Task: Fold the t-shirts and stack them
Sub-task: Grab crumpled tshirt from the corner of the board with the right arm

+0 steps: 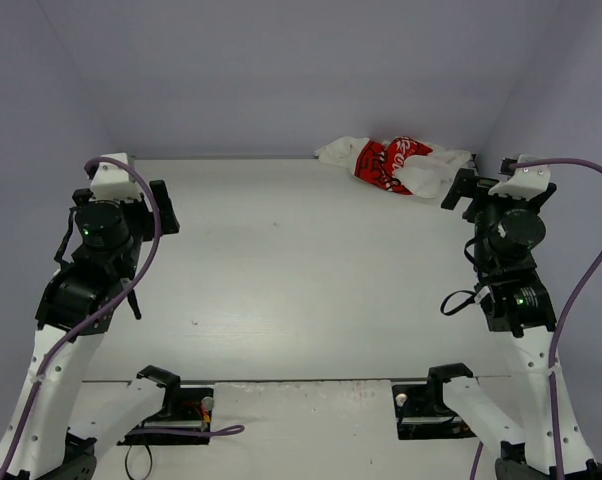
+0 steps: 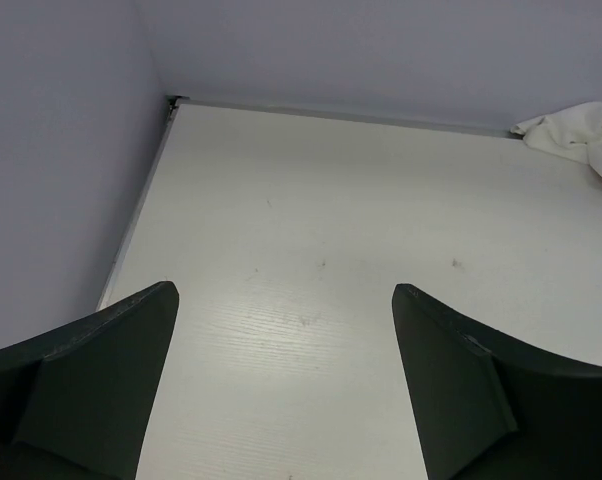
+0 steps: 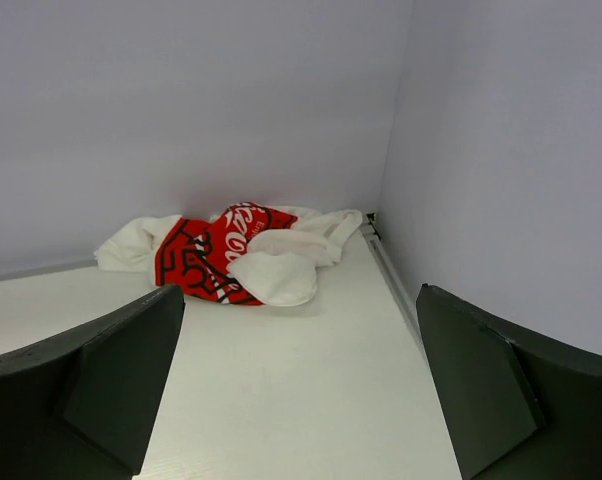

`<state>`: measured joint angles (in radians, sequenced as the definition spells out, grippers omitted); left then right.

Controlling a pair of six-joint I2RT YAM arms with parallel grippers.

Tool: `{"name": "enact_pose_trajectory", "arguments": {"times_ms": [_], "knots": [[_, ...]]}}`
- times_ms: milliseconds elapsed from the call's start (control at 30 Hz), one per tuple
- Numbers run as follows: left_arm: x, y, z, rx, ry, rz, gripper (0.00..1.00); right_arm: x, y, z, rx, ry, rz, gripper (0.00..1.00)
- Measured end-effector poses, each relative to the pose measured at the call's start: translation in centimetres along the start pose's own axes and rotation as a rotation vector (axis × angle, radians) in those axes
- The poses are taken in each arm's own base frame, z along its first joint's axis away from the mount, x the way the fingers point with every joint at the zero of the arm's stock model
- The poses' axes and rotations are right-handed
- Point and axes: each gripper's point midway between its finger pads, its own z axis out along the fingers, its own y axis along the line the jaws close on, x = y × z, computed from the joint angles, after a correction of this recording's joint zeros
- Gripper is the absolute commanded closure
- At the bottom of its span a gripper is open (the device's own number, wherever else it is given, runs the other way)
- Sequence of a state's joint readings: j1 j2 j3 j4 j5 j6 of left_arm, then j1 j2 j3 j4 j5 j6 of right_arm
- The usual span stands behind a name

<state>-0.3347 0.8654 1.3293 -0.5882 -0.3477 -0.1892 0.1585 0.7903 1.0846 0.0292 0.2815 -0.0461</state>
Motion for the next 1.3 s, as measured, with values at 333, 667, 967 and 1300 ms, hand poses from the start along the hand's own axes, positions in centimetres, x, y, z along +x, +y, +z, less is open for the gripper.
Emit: {"name": "enact_pose_trajectory", "arguments": {"times_ms": [333, 667, 967, 1300], "knots": [[1.6, -1.0, 1.4, 0.008, 0.07, -0.013, 0.16, 5.1, 0.1, 3.3, 0.083, 0.143, -0.032, 0.03], [4.8, -3.6, 3.4, 0.084, 0.209, -0.026, 0.16, 22.6, 3.0, 15.5, 0.106, 0.574, -0.152, 0.45], [5.2, -4.5, 2.9, 0.131, 0.231, -0.055, 0.16, 31.4, 4.0, 18.9, -0.041, 0.742, -0.346, 0.27], [6.1, -4.3, 2.5, 0.128, 0.269, -0.043, 0.16, 33.9, 3.2, 22.1, -0.088, 0.757, -0.494, 0.28]]}}
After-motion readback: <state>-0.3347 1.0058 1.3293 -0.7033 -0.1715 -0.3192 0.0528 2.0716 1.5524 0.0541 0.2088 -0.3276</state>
